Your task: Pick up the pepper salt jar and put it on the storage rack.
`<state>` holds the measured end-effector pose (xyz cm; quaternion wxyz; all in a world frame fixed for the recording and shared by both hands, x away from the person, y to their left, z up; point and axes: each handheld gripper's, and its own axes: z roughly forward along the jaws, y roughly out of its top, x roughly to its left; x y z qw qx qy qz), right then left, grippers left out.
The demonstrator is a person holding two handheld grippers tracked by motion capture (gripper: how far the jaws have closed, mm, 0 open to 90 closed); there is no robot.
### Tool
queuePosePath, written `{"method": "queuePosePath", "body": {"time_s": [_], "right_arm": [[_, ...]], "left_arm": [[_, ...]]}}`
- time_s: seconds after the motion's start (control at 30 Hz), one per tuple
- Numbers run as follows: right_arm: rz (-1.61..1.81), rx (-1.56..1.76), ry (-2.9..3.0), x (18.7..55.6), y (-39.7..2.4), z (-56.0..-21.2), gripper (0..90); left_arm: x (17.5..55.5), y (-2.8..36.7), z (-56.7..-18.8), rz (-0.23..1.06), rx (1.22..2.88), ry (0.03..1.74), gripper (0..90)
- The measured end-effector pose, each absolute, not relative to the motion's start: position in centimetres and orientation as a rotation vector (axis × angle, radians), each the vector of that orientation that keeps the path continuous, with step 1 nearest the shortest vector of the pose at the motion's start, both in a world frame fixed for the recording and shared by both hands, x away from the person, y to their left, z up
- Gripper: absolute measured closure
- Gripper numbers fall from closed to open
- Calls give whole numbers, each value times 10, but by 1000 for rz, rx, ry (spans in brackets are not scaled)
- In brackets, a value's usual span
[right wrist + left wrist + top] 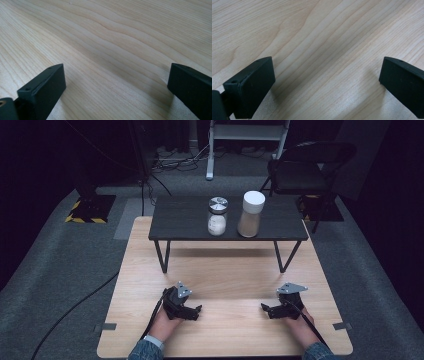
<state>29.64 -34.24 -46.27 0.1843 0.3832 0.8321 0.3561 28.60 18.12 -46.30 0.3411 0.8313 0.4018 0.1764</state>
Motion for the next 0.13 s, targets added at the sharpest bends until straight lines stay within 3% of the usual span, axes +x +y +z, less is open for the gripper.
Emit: {"method": "queuePosePath", "body": {"time_s": [0.13], "right_arm": [[1004,1080,2346,296,-342,-463,13]], "left_arm": [[286,181,-463,459,2162,1045,1]]}}
